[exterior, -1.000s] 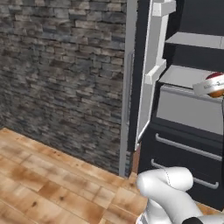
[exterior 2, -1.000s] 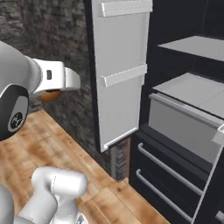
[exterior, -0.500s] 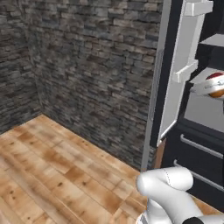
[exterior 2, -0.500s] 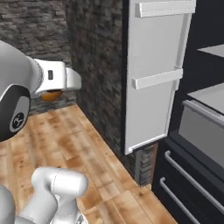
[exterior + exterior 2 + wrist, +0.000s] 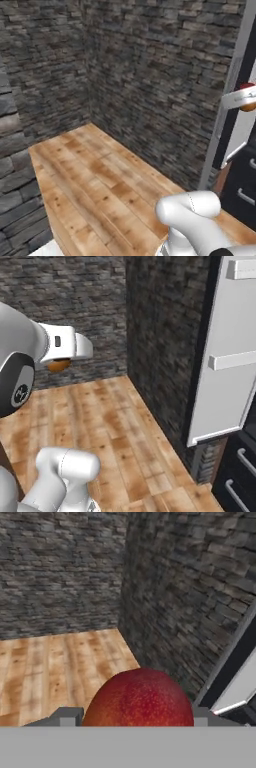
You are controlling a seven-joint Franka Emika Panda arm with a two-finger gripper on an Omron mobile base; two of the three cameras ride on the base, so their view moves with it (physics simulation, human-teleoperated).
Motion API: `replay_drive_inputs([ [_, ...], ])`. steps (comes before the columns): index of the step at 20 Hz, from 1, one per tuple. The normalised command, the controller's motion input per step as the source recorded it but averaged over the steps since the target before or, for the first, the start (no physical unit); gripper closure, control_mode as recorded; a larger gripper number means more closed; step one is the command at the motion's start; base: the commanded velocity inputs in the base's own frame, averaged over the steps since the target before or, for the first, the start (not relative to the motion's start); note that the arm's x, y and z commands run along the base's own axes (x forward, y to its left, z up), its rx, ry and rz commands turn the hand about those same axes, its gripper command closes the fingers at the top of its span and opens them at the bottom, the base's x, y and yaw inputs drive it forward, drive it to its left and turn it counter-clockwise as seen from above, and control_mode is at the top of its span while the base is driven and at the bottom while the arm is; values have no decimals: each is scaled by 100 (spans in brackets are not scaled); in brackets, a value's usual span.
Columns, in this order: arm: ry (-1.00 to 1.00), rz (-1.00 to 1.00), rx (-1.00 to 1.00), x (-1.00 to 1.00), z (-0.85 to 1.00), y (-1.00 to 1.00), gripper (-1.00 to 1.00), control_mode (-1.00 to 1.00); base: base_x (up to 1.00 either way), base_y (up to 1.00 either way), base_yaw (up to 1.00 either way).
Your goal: Retrieve the orange and mango from the fridge and place them into the bowl on the dining table.
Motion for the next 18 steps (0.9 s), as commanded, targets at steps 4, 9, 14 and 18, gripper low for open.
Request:
replay_drive_inputs([
  [4,0,0,0,0,0,0,100,100,52,51,27],
  [9,0,0,0,0,0,0,100,100,96,3,17],
  [14,0,0,0,0,0,0,100,100,100,3,11],
  [18,0,0,0,0,0,0,100,100,100,20,6],
])
